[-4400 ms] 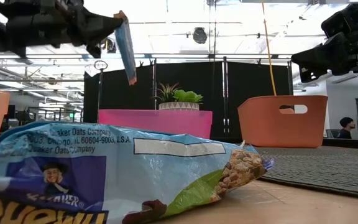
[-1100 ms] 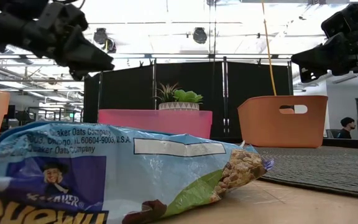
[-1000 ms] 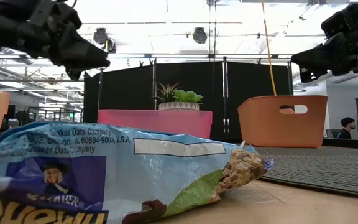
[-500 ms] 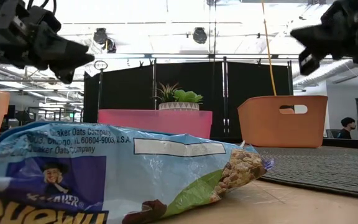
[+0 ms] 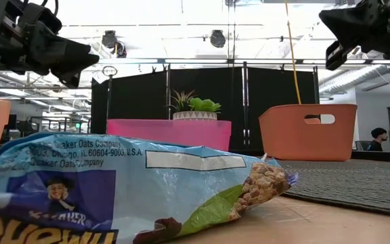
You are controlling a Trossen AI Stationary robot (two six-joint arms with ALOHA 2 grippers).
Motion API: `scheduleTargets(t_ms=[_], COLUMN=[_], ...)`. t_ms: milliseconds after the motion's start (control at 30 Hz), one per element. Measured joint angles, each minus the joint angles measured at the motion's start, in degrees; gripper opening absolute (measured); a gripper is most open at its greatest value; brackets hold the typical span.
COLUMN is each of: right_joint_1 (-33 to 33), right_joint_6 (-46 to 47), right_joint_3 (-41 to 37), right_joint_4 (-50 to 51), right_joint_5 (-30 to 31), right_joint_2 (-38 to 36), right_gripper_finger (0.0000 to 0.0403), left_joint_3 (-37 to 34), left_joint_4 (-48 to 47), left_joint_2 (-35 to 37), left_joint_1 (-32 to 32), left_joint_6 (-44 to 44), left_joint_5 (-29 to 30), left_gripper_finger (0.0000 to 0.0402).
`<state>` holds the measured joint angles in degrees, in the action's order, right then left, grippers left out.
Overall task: Pick and place Granola Bars by type
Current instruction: Put the blue/orange granola bar into the pink bin
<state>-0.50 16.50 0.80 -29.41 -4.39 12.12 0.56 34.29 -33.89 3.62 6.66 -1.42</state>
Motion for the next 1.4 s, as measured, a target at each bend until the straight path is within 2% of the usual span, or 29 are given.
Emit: scheduleTargets(t_ms=[100,233,300,567,700,767,833,933,1000,1133,1200,1300,1400], right_joint_1=[-0.8,-1.2,-1.2,-1.4,-4.6,-7.9,-12.2,-18.7,-21.8,-25.9,-26.8,-26.8,-27.0], right_joint_6=[2.0,3.1,5.2,8.1,3.4,-0.3,-4.9,-11.7,-16.0,-23.6,-24.4,-21.7,-20.1], right_joint_3=[0.0,0.0,0.0,0.0,1.4,3.7,8.3,18.7,27.1,43.6,50.4,57.5,61.7], right_joint_4=[-0.9,-6.6,-8.0,-9.8,-18.2,-18.9,-15.4,-8.3,-1.3,11.6,17.3,24.2,25.9], right_joint_5=[0.4,7.9,9.2,8.6,0.2,-1.3,1.2,10.7,13.7,14.7,14.7,14.6,12.9], right_joint_2=[2.0,5.2,6.5,13.2,19.2,23.5,29.6,41.1,50.6,67.0,73.4,81.5,86.8], right_gripper_finger=[0.0,0.0,0.0,0.0,0.0,0.0,0.0,0.0,0.0,0.0,0.0,0.0,0.0], left_joint_3=[0.0,0.0,0.0,0.0,0.0,0.0,0.0,0.0,0.0,0.0,0.1,0.1,0.1], left_joint_4=[-0.3,-0.5,-0.4,-0.3,-0.3,-0.2,-0.2,-0.2,-0.2,-0.3,-0.5,-1.3,-2.1], left_joint_2=[-0.1,0.0,-0.1,-0.1,-0.1,-0.1,-0.1,-0.2,-0.2,-0.2,-0.2,-0.2,-0.2], left_joint_1=[0.0,0.0,0.0,0.0,0.0,0.0,0.0,0.0,0.0,0.0,0.0,0.0,0.0], left_joint_6=[0.0,0.0,0.0,1.0,1.0,1.3,1.3,1.3,1.3,1.2,1.2,1.3,1.3], left_joint_5=[-0.7,-0.7,-0.4,-0.1,-0.1,-0.1,-0.1,0.0,0.0,0.0,0.0,0.0,0.0], left_gripper_finger=[0.0127,0.0127,0.0127,0.0127,0.0127,0.0127,0.0127,0.0127,0.0127,0.0127,0.0127,0.0127,0.0127])
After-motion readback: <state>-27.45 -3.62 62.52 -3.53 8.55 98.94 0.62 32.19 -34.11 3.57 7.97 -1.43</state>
